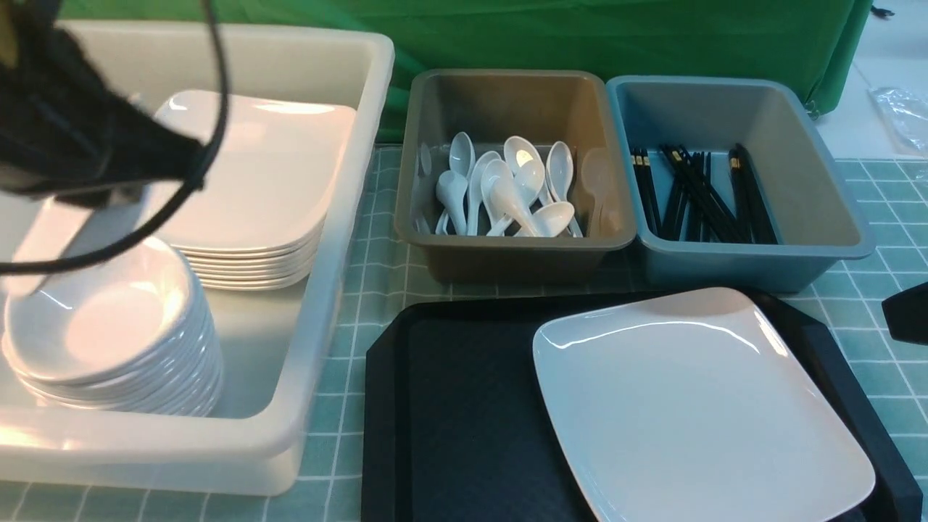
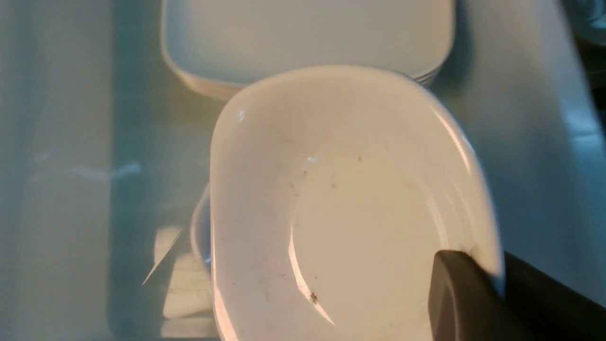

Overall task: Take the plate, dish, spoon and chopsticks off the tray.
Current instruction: Use the left arm to put the small plate into the large storage box on the left

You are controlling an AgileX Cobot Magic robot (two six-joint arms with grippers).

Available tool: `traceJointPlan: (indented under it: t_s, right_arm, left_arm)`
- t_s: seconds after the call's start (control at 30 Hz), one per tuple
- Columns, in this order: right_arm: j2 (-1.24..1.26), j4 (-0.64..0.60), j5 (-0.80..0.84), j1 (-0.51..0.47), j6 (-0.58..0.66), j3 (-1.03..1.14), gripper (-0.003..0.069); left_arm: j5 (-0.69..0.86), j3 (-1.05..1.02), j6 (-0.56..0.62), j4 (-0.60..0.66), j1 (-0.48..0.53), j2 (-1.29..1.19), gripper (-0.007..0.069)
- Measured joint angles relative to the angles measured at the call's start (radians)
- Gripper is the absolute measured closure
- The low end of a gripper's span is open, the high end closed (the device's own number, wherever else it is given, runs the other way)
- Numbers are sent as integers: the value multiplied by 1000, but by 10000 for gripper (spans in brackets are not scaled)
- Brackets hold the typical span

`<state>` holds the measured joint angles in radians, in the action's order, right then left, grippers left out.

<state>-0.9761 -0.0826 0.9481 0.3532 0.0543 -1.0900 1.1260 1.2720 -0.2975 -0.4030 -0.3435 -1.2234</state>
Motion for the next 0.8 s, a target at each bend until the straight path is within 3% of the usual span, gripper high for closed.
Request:
traceJointPlan:
  t_s: [0.2, 0.5, 0.67, 0.8]
  right_arm:
    - [0, 0, 0, 0, 0, 0, 419]
    - [0, 0, 0, 0, 0, 0, 419]
    - [0, -1, 1, 0, 0, 0, 419]
    - [0, -1, 2, 0, 0, 0, 419]
  left_arm:
    - [-128, -109, 45, 62, 120, -19, 607]
    - [-234, -162, 99, 143, 128, -29, 594]
    - [-236, -162, 101, 147, 128, -46, 477]
    - [-251, -162, 98, 147, 128, -50, 291]
